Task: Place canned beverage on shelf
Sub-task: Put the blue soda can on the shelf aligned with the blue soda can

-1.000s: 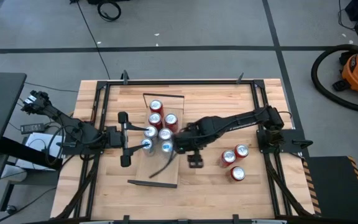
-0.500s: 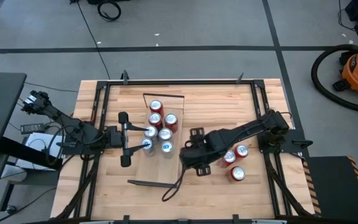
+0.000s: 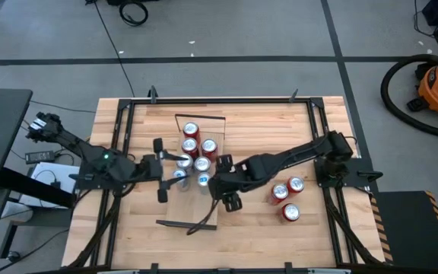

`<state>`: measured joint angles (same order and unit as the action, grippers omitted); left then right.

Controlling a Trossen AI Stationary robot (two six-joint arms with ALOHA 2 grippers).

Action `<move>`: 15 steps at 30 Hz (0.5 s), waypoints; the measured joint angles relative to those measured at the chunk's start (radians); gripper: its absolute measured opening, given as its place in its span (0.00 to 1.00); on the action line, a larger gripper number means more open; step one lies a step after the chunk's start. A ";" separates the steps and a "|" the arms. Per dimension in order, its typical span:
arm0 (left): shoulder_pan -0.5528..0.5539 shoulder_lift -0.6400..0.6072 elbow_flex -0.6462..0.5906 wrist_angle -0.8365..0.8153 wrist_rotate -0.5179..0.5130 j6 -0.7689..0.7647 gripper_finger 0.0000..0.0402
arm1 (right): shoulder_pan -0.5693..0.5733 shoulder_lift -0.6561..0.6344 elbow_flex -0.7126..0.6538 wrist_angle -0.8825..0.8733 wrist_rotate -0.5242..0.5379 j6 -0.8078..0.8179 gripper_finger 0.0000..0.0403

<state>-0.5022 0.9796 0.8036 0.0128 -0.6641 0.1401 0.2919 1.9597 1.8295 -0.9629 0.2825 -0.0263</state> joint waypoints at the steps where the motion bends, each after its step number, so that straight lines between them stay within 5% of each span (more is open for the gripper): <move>1: 0.000 0.014 0.024 -0.043 0.000 -0.015 0.62 | 0.002 -0.016 -0.044 0.037 0.011 0.000 0.77; 5: -0.002 0.070 0.103 -0.233 0.005 -0.129 0.62 | 0.014 -0.131 -0.253 0.205 0.058 0.004 0.76; 15: 0.047 0.228 0.223 -0.392 -0.002 -0.326 0.62 | 0.018 -0.302 -0.627 0.759 0.121 -0.147 0.76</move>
<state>-0.4549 1.2079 1.0265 -0.3792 -0.6666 -0.1861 0.3098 1.6576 1.2030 -0.2041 0.4039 -0.1737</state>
